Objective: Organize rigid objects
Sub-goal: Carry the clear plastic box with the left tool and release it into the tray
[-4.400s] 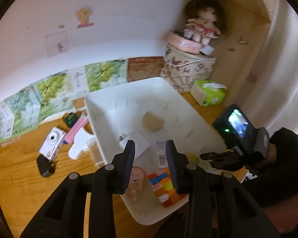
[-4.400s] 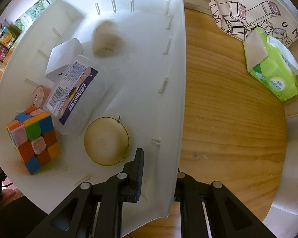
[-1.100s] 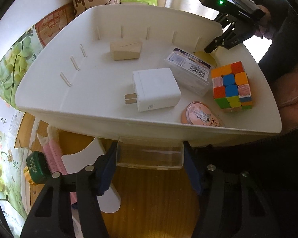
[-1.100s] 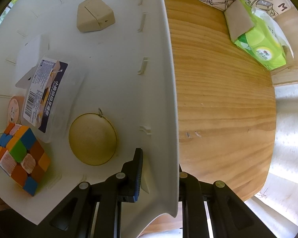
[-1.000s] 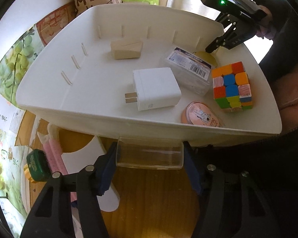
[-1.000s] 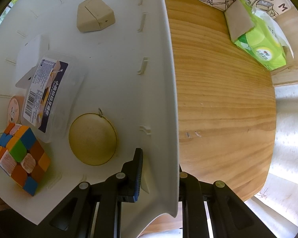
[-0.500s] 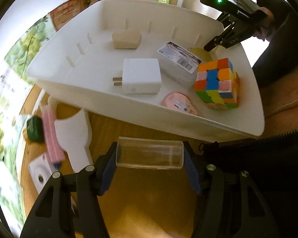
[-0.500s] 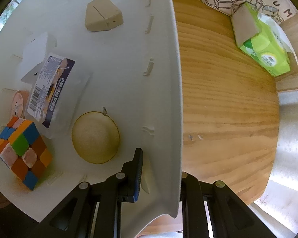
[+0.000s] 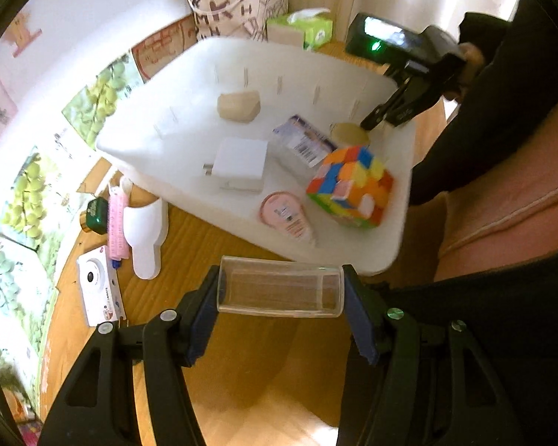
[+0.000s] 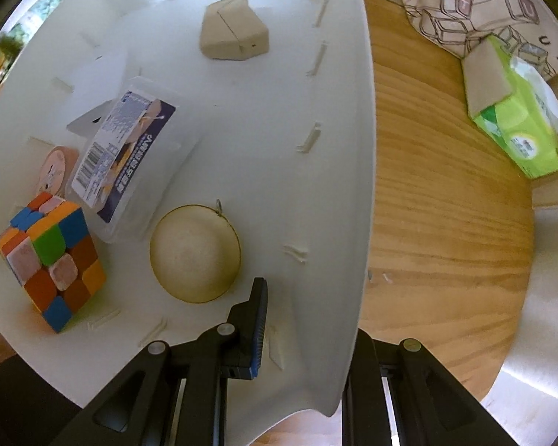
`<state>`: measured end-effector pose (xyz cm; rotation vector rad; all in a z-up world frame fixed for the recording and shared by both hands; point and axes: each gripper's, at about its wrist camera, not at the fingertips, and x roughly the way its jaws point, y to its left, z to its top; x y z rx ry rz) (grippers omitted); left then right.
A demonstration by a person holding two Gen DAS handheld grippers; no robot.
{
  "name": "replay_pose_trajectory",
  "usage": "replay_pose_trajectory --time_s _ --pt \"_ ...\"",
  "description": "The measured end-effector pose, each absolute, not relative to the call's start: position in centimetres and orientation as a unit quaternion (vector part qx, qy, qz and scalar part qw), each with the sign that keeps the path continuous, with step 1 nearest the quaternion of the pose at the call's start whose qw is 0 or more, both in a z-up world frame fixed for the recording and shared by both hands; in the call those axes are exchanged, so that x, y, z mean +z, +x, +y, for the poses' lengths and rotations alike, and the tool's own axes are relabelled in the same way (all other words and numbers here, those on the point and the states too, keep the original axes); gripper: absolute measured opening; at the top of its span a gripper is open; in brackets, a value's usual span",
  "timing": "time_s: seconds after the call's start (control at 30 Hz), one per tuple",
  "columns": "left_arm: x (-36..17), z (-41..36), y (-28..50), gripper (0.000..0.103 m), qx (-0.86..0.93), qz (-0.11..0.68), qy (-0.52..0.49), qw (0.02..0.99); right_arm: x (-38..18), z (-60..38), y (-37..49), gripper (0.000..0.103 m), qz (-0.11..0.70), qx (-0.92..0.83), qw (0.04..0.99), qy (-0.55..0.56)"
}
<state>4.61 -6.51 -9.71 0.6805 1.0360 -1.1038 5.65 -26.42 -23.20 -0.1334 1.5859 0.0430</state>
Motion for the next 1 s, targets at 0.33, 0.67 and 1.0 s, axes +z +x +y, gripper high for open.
replay_pose_trajectory --time_s 0.33,0.67,1.0 --pt "-4.4 -8.4 1.5 0.065 -0.489 0.419 0.267 0.717 -22.3 -26.5 5.3 0.019 0.703 0.044 0.705 -0.079" --pt "-2.5 -11.5 1.8 0.065 -0.469 0.386 0.239 0.757 -21.4 -26.8 4.6 0.019 0.694 0.052 0.713 -0.078" --pt "-4.0 -14.0 5.7 0.065 -0.413 0.395 0.162 0.804 -21.0 -28.0 4.5 0.019 0.689 0.064 0.717 -0.079"
